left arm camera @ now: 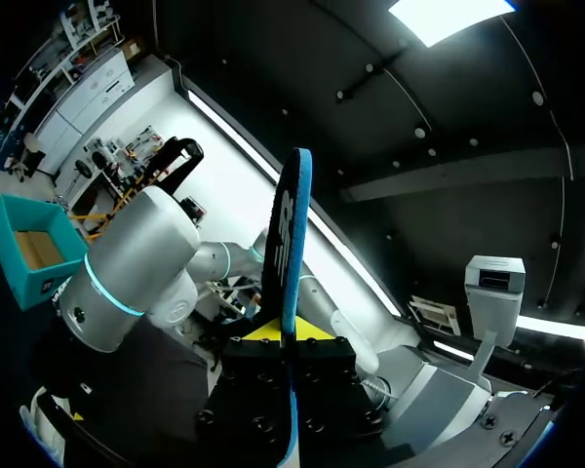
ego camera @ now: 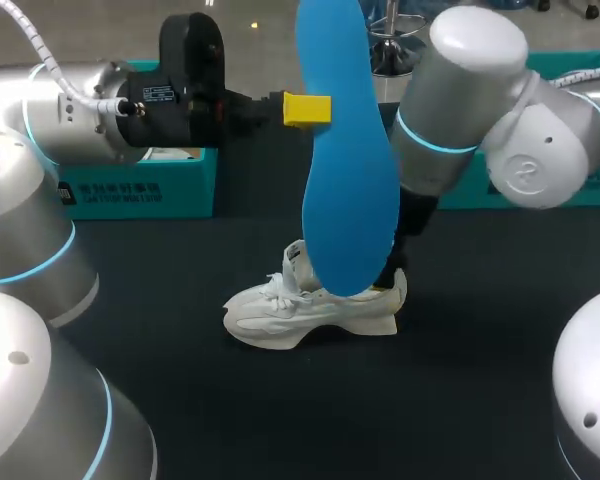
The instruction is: Take the shoe out of the shoebox, open the shoe tongue, remove and reinsert the insole, then place the shoe into the shoebox
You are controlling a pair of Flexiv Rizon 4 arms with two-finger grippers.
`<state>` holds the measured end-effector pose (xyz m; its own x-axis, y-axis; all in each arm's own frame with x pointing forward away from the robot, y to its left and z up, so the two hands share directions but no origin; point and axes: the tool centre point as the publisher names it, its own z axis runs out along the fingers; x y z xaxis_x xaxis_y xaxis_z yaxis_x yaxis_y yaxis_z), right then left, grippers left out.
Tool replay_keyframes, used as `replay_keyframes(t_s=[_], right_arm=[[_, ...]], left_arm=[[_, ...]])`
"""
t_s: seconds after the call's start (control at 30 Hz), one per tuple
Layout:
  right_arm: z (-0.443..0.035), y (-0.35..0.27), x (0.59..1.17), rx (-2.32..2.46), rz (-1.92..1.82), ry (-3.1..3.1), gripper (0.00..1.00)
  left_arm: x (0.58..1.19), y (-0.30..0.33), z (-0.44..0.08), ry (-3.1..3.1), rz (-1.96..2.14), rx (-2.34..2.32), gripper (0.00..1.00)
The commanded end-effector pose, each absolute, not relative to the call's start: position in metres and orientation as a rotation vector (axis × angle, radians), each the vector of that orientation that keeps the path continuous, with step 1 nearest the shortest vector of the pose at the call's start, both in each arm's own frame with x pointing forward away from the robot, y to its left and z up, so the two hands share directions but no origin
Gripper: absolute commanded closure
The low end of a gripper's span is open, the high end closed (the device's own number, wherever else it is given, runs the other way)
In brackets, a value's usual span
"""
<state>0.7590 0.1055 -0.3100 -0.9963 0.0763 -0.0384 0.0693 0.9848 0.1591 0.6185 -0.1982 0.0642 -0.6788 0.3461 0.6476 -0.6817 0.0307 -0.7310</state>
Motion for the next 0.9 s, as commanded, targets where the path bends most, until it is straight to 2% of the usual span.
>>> replay_keyframes(t_s=[0.03, 0.9], right_arm=[[-0.3116, 0.1105, 0.7583, 0.115, -0.03, 3.099, 0.0], [-0.3188, 0.1024, 0.7568, 0.074, -0.001, 3.12, 0.0]], left_arm=[[0.6178, -0.1989, 0.0634, -1.561, 1.749, 0.352, 1.0], [0.6178, -0.1989, 0.0634, -1.561, 1.749, 0.352, 1.0]])
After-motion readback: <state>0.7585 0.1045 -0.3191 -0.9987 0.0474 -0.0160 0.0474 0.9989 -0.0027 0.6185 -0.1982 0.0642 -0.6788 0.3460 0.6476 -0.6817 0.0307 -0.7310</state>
